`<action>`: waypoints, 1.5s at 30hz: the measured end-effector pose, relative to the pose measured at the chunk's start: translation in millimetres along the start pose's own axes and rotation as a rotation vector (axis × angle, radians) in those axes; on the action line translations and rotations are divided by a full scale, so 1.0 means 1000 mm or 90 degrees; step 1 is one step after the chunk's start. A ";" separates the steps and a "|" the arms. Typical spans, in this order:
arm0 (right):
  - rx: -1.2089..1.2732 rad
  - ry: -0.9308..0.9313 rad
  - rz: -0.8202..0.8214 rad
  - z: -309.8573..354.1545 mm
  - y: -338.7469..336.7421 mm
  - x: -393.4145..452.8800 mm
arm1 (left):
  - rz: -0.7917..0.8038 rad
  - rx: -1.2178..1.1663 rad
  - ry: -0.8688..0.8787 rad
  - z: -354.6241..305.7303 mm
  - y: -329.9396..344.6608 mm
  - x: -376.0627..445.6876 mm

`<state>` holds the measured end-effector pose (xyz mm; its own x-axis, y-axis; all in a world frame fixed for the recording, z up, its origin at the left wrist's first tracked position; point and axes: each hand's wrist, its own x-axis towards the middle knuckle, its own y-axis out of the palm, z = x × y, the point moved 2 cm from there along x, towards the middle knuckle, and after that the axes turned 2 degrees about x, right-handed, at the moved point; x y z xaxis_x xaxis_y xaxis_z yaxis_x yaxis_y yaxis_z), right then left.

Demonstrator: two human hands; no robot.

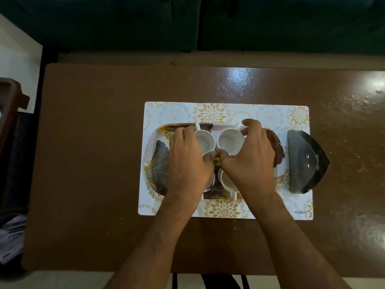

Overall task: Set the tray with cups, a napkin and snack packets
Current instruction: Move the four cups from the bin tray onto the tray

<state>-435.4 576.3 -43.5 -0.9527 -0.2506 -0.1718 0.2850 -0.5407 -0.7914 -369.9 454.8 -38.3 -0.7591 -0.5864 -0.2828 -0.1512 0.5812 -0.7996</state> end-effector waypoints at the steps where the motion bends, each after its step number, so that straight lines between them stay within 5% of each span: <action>1: 0.013 -0.007 -0.001 0.000 0.000 0.000 | 0.000 -0.004 0.000 0.000 0.001 0.000; 45: 0.014 -0.035 -0.048 -0.004 0.007 -0.008 | -0.002 -0.053 0.038 0.008 -0.001 0.001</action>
<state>-425.8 577.8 -50.1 -0.9646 -0.2519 -0.0785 0.2148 -0.5771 -0.7879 -365.1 449.2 -41.9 -0.7949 -0.5549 -0.2455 -0.2041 0.6255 -0.7530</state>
